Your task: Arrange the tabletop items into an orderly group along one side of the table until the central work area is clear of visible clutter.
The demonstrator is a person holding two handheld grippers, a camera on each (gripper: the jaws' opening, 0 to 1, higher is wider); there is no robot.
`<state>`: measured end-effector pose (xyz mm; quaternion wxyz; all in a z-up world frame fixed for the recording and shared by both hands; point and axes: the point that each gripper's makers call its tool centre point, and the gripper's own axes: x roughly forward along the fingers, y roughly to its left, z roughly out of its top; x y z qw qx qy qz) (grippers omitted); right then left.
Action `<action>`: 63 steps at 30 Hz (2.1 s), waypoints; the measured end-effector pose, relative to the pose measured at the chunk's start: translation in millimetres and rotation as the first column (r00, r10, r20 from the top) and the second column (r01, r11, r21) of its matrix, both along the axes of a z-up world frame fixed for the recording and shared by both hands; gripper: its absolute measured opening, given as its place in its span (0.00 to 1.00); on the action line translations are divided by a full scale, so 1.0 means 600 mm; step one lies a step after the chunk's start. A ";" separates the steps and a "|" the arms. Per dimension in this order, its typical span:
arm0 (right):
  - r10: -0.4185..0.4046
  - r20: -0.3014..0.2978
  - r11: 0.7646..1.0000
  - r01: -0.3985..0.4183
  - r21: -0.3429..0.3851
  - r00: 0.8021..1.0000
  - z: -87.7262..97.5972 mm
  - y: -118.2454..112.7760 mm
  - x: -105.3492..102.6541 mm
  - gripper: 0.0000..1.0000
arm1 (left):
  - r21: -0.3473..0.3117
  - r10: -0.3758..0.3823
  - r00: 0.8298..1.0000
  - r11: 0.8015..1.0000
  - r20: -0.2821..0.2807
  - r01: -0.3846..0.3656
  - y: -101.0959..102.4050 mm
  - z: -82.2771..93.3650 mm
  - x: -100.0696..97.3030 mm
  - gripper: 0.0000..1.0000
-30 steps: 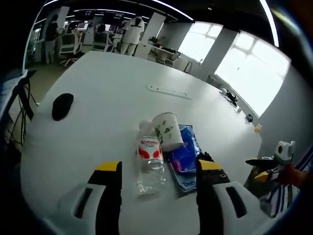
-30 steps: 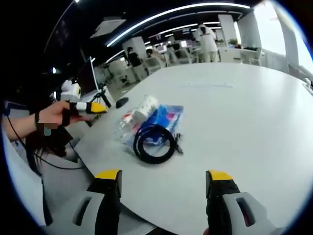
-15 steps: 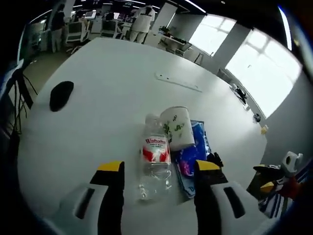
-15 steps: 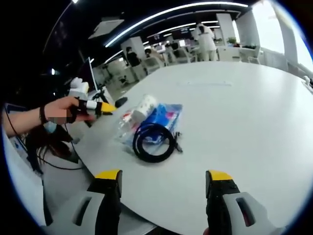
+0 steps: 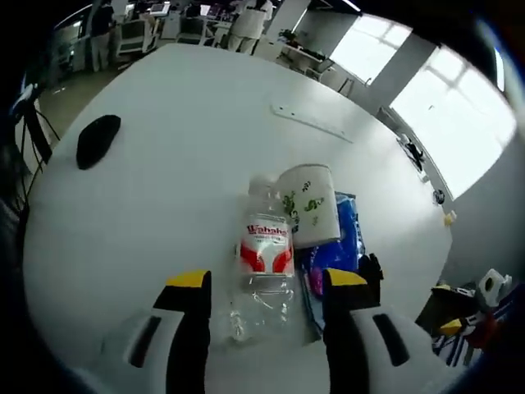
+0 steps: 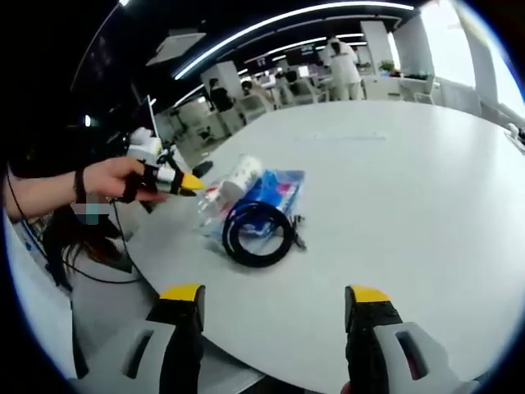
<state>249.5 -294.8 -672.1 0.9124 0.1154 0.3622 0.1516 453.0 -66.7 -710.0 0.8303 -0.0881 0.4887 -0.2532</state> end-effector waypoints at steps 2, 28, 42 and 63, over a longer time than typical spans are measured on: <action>-0.002 0.000 1.000 0.002 0.001 1.000 0.001 0.000 -0.001 0.71 | 0.001 0.002 1.000 1.000 -0.006 -0.002 -0.004 -0.005 0.004 0.54; -0.027 -0.001 1.000 0.027 -0.008 1.000 0.000 -0.018 -0.021 0.70 | 0.070 -0.024 0.998 0.997 -0.061 0.028 -0.008 -0.043 0.003 0.35; -0.022 0.004 1.000 0.022 -0.001 1.000 -0.001 -0.007 -0.018 0.70 | 0.111 -0.013 0.998 0.994 -0.063 0.020 0.029 -0.043 -0.002 0.35; -0.004 0.007 1.000 0.004 0.005 1.000 -0.002 0.005 -0.016 0.70 | 0.133 0.029 0.997 0.991 -0.066 -0.020 0.074 -0.044 -0.010 0.35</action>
